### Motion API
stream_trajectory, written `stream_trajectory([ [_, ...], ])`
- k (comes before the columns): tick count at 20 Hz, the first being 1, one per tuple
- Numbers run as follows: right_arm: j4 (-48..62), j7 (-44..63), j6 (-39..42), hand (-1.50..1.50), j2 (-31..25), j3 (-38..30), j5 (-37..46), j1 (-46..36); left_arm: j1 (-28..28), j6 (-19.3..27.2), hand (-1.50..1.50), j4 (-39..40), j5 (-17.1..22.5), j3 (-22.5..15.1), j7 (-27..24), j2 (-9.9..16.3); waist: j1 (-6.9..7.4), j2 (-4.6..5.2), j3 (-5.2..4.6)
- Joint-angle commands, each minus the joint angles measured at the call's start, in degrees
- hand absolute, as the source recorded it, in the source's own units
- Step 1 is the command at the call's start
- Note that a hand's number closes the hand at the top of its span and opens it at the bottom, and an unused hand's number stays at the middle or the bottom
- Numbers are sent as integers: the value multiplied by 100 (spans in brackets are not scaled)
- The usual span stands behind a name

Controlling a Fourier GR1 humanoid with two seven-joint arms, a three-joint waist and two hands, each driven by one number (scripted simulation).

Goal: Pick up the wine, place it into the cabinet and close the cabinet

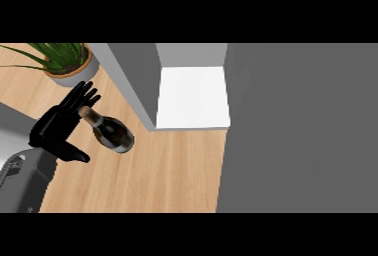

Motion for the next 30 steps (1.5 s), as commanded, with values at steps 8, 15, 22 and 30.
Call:
stream_trajectory([
  [8,-715,463,-127,-150,39,189,13,10,-149,152,-150,1664,-1029,-446,-2024,-226,-33,7,-11],
  [15,-233,-17,104,-150,21,-181,-317,-20,-438,-285,-150,2514,-1131,-509,-2321,109,-75,45,-13],
  [22,-646,376,-22,-150,110,226,-121,-61,-591,-422,-150,2879,-953,-458,-2178,-138,-144,37,-23],
  [30,-510,388,73,-150,8,98,-171,-50,-226,-544,-150,2836,-1041,-641,-2683,-344,-116,40,-22],
])
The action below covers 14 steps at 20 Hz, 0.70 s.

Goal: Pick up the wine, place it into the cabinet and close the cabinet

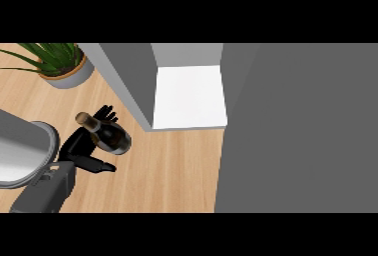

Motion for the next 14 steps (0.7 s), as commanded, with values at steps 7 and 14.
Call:
stream_trajectory([
  [7,-176,146,-42,-150,53,61,-77,-68,-101,-774,-150,187,-55,-139,-825,-269,-19,33,-20],
  [14,-481,197,-59,-150,122,123,-67,227,-301,-473,150,301,122,20,-873,-377,-53,18,-14],
])
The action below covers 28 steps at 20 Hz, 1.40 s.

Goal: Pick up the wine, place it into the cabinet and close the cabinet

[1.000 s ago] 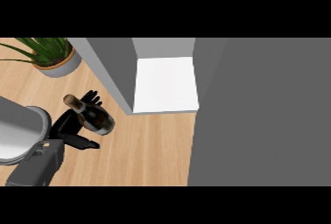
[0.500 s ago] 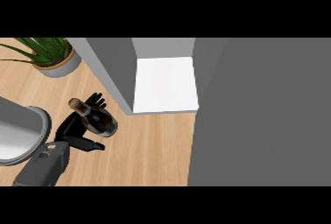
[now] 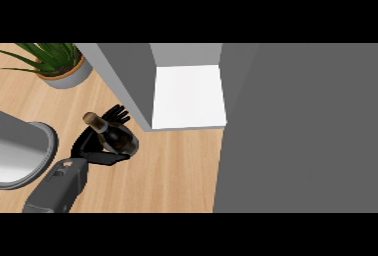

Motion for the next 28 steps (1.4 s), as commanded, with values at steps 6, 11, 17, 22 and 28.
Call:
stream_trajectory([
  [6,-435,215,100,-150,-14,98,-293,274,-127,-1045,150,257,196,86,-427,-167,-2,-10,5],
  [11,-127,-236,205,-150,65,50,-113,463,-37,-757,150,275,372,231,-428,-388,100,-24,15],
  [17,-422,31,43,-150,-5,-185,-127,410,870,908,150,150,1413,1323,-510,-425,339,-121,31],
  [22,-630,417,20,-150,-82,-198,-219,251,1222,1200,150,-575,1529,1185,-516,-837,295,-104,30],
  [28,165,-67,179,-150,5,-324,-147,45,1590,1323,150,-1654,1691,852,-13,-1274,321,-94,31],
])
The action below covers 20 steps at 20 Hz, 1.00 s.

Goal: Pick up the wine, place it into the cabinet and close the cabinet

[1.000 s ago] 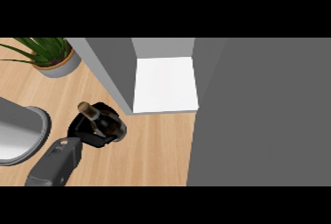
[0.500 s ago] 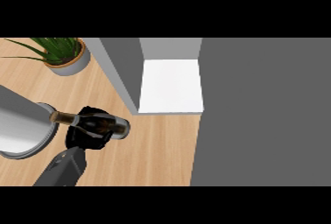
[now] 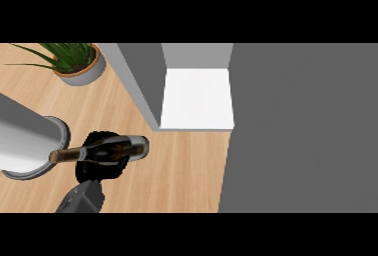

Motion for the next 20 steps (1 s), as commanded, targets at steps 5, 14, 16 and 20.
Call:
stream_trajectory([
  [5,-198,287,-95,-150,114,106,-193,-188,1028,215,150,-1739,182,-1033,745,-462,31,15,-28],
  [14,-103,-440,355,-150,113,-177,-456,605,1817,1656,150,-3857,927,-2907,1595,-474,-27,35,-28],
  [16,-369,376,107,-150,-78,-426,-726,-20,1810,2244,150,-4221,1127,-3436,1850,-474,-24,30,-31],
  [20,-892,255,121,-150,160,-15,-491,565,1733,2932,150,-4436,1422,-3905,1956,-475,-83,29,-31],
])
